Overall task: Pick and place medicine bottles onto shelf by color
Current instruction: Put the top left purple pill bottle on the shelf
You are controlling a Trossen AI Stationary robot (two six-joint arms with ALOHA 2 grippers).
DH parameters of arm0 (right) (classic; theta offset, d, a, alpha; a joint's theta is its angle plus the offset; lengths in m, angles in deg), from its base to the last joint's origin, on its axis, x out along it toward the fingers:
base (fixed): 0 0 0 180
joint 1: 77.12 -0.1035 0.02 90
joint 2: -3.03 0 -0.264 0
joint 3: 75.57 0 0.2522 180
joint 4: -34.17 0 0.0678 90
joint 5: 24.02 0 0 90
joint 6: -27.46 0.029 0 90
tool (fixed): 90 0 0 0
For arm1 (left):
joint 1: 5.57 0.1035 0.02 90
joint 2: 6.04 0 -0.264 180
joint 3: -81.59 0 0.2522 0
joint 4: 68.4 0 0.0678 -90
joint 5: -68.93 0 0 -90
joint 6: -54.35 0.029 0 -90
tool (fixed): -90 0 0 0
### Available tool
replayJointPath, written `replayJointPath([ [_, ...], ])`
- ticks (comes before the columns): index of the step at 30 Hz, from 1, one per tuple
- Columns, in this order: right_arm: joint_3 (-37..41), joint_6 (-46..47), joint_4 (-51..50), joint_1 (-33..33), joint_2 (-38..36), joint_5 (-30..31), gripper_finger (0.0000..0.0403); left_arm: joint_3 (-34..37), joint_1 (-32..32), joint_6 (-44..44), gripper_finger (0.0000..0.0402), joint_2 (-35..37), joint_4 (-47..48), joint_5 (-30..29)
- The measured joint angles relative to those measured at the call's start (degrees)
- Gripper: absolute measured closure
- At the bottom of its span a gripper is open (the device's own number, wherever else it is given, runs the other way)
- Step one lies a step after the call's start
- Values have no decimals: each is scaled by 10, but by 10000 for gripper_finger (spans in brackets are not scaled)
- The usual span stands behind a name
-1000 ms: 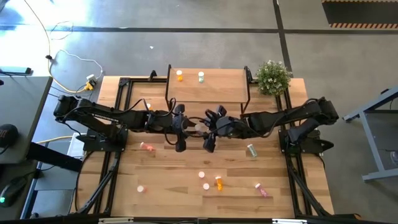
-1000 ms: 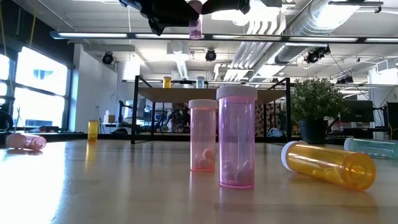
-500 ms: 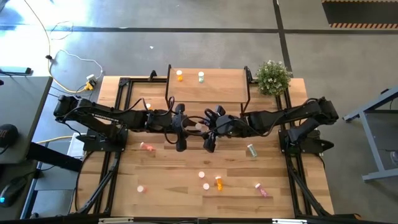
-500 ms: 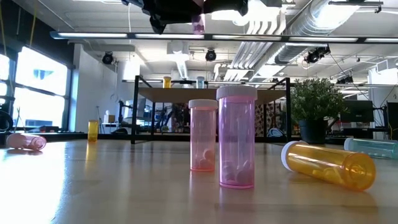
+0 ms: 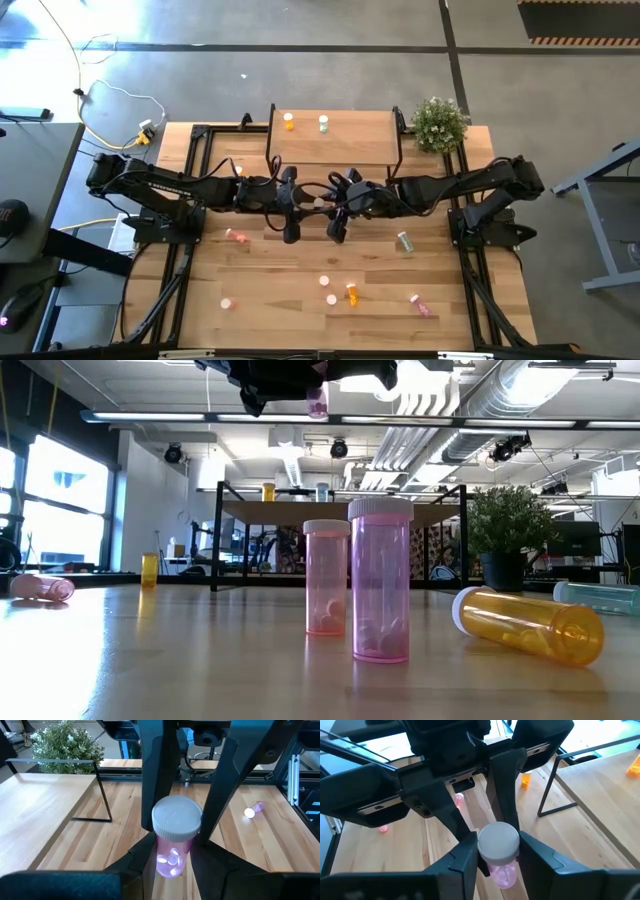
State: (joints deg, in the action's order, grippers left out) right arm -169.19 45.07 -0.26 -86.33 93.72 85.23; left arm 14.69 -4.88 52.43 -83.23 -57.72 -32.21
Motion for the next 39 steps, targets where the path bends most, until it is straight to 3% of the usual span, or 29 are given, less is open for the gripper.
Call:
replayJointPath([
  [13,0,5,-5,2,0,-4,296,0,0,6,297,0,2,0],
  [23,0,24,-13,2,0,4,296,0,0,16,216,0,2,2],
  [29,0,30,-16,3,-9,39,296,0,1,12,169,12,26,-22],
  [39,1,6,-39,29,-92,113,296,-1,16,11,162,83,54,-61],
])
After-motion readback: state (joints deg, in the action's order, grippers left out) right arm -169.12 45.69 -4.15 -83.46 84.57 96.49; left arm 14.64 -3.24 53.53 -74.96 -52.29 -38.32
